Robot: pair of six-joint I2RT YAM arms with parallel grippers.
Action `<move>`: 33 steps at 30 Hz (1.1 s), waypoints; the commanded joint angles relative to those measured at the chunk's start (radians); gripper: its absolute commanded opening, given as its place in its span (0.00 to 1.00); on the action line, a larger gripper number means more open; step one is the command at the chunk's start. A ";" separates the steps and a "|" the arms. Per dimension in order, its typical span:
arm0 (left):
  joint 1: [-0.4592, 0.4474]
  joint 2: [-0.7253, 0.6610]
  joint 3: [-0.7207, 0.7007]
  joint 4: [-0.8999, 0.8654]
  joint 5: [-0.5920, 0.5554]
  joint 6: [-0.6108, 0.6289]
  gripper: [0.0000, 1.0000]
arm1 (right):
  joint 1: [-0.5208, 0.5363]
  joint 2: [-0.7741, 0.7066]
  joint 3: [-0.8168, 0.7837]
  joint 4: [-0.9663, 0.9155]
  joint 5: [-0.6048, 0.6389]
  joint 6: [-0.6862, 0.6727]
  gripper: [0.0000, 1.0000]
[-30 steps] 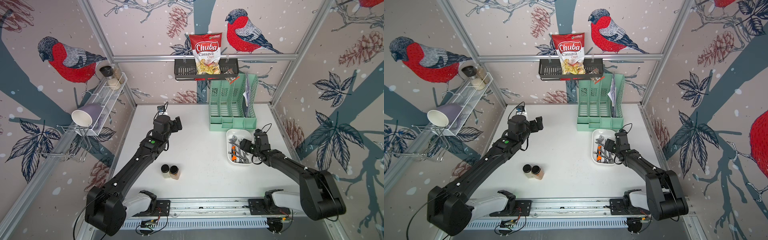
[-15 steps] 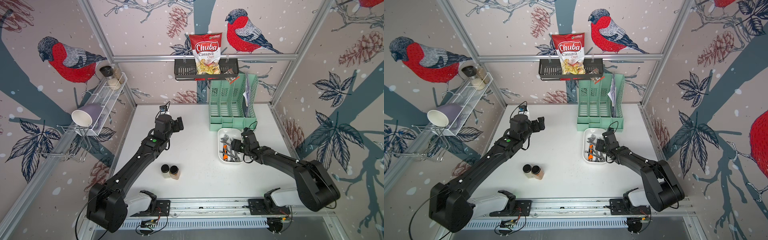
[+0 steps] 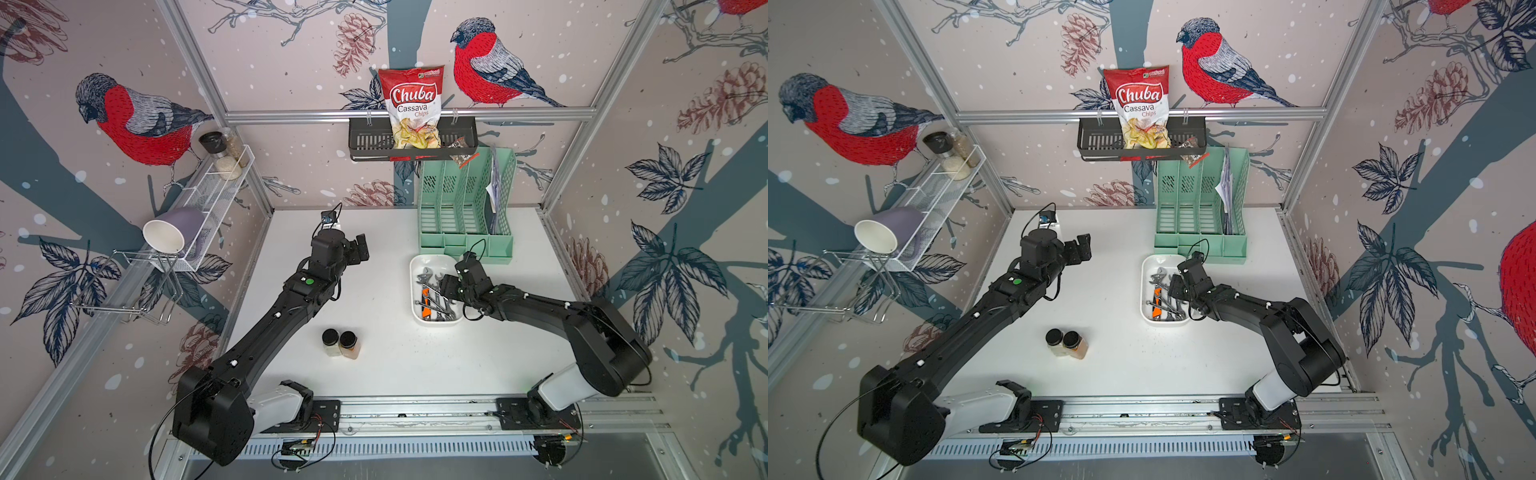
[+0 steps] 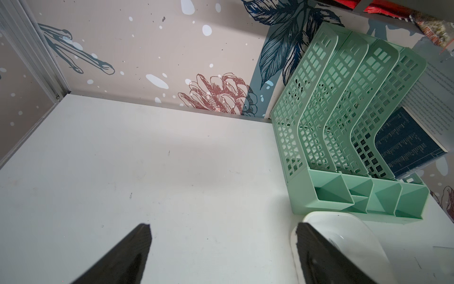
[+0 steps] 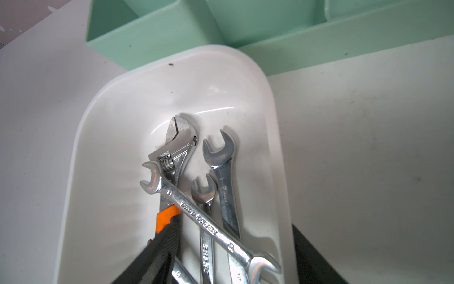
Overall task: Take out the wrench from the storage box
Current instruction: Move the storage box to the center of the board.
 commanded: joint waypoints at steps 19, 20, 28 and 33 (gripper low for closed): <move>-0.002 -0.041 0.010 -0.009 0.025 -0.005 0.96 | 0.195 0.181 0.262 -0.021 0.045 0.075 0.75; -0.002 -0.043 0.010 -0.008 0.027 -0.005 0.96 | 0.198 0.189 0.269 -0.022 0.047 0.074 0.75; -0.003 -0.043 0.012 -0.007 0.052 -0.010 0.96 | 0.213 0.233 0.323 -0.028 0.045 0.054 0.76; -0.005 -0.040 0.012 -0.007 0.057 -0.010 0.96 | 0.211 0.241 0.344 -0.038 0.049 0.027 0.77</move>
